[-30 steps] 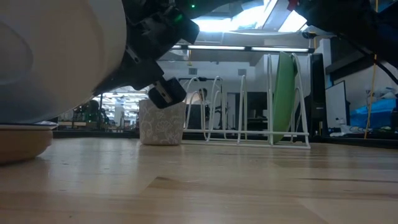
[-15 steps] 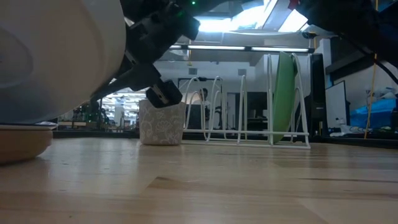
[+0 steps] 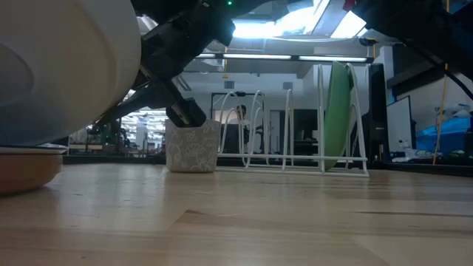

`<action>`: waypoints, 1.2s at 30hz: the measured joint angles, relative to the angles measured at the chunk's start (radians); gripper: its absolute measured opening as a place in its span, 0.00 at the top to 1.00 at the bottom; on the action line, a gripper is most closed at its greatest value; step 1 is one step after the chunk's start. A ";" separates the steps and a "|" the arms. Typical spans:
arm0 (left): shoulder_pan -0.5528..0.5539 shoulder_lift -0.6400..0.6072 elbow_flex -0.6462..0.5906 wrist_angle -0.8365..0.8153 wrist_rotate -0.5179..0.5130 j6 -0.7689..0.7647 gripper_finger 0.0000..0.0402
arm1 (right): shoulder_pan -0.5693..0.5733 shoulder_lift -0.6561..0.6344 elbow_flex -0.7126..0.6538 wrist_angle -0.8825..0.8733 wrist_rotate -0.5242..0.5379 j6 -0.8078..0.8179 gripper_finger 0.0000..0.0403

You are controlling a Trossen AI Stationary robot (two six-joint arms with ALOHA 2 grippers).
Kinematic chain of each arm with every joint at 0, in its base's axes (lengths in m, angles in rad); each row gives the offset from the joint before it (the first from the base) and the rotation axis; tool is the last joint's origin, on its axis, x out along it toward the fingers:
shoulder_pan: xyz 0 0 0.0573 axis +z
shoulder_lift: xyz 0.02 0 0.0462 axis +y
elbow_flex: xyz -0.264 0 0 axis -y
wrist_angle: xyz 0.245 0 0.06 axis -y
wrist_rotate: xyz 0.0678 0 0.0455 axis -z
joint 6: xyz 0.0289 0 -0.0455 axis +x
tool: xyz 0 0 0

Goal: Sort dishes
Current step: Put the white plate in the dish rack

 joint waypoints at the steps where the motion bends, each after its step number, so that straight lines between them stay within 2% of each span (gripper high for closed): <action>1: 0.000 0.000 0.000 -0.001 0.000 -0.001 1.00 | 0.000 0.000 0.000 0.001 0.012 0.001 0.75; 17: 0.003 0.000 -0.001 0.006 -0.007 0.017 1.00 | 0.000 0.000 0.000 -0.011 0.125 0.006 0.75; 27: 0.007 0.000 -0.001 0.008 -0.007 0.025 1.00 | 0.017 0.015 0.001 -0.031 0.077 -0.001 0.75; 30: 0.007 0.000 -0.001 0.011 -0.007 0.026 1.00 | 0.017 0.024 0.003 -0.040 0.071 0.001 0.70; 33: 0.007 0.000 0.000 0.013 -0.007 0.029 1.00 | 0.015 0.028 0.003 -0.047 0.058 0.002 0.61; 36: 0.007 0.000 0.000 0.012 -0.007 0.022 1.00 | 0.016 0.028 0.003 -0.053 0.095 0.001 0.51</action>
